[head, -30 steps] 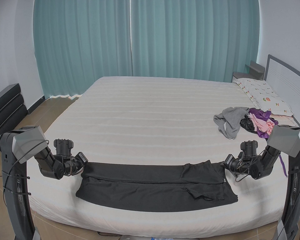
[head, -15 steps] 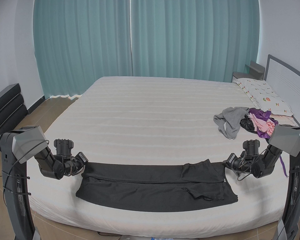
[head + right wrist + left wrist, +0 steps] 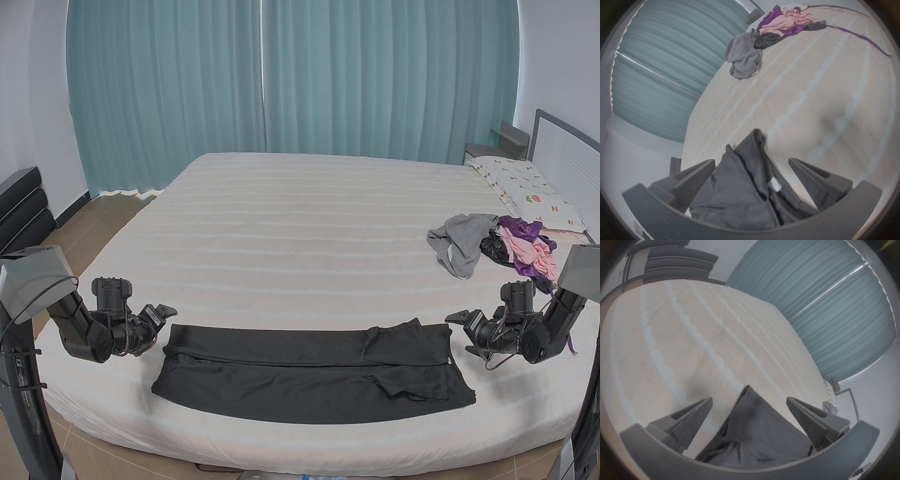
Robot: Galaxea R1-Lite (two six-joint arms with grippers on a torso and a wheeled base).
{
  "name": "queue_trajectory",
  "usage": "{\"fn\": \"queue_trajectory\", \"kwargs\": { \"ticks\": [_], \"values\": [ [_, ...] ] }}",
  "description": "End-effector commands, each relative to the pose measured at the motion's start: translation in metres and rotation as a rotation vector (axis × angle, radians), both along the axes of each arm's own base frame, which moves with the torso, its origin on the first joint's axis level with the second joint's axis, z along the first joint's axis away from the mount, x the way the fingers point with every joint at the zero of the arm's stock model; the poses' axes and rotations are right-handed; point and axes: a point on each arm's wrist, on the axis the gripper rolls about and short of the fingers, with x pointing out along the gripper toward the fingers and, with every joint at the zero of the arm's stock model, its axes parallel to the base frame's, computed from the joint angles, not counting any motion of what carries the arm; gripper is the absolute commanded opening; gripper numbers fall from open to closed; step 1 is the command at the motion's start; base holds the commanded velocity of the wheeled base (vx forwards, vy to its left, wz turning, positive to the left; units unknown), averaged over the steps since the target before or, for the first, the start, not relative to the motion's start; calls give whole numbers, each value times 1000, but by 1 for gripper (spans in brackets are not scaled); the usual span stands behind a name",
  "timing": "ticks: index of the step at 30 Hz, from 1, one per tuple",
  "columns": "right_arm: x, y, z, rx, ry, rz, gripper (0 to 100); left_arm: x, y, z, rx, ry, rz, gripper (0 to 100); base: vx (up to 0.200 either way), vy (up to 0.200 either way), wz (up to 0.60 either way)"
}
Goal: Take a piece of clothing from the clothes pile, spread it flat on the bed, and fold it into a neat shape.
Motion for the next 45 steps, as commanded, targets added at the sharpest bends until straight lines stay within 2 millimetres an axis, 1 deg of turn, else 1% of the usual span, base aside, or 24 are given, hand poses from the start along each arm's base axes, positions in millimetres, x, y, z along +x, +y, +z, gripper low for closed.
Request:
{"fn": "queue_trajectory", "kwargs": {
  "ticks": [1,2,3,4,7,9,13,18,21,25,27,31,37,41,43,45],
  "values": [
    [-31,14,18,11,-13,49,100,-29,2,26,-55,-28,-17,100,-200,0,0],
    [-40,22,18,12,-6,77,100,-37,1,27,-67,-20,-23,100,-200,0,0],
    [-44,26,18,13,-4,88,100,-40,0,26,-69,-16,-27,100,-200,0,0],
    [-52,32,17,15,2,107,100,-47,-1,26,-75,-6,-32,100,-200,0,0],
    [-65,46,15,39,-5,138,100,-60,-2,21,-91,13,-47,100,-200,0,0],
    [-71,52,15,55,-17,143,100,-63,-3,17,-100,19,-57,100,-200,0,0],
    [-83,63,8,61,-23,185,100,-66,-4,14,-103,16,-63,100,0,0,0],
    [-81,66,-6,41,-14,173,100,-68,-5,5,-111,53,-59,100,0,0,0],
    [-78,67,-9,43,-30,170,100,-67,-5,0,-113,64,-59,100,0,0,0],
    [-76,68,-12,46,-51,172,100,-67,-5,0,-113,59,-59,100,0,0,0],
    [-80,71,-13,45,-44,182,100,-67,-5,0,-115,60,-59,100,0,0,0],
    [-81,73,-13,53,-40,181,100,-67,-6,0,-118,61,-58,100,0,0,0],
    [-76,78,-12,101,-72,168,100,-67,-6,0,-118,61,-60,100,0,0,0],
    [-75,82,-15,104,-83,181,100,-67,-6,0,-118,61,-60,100,0,0,0],
    [-75,84,-20,104,-74,185,100,-67,-6,0,-118,61,-60,100,0,0,0],
    [-73,84,-20,106,-84,186,100,-67,-6,0,-118,61,-60,100,0,0,0]
  ]
}}
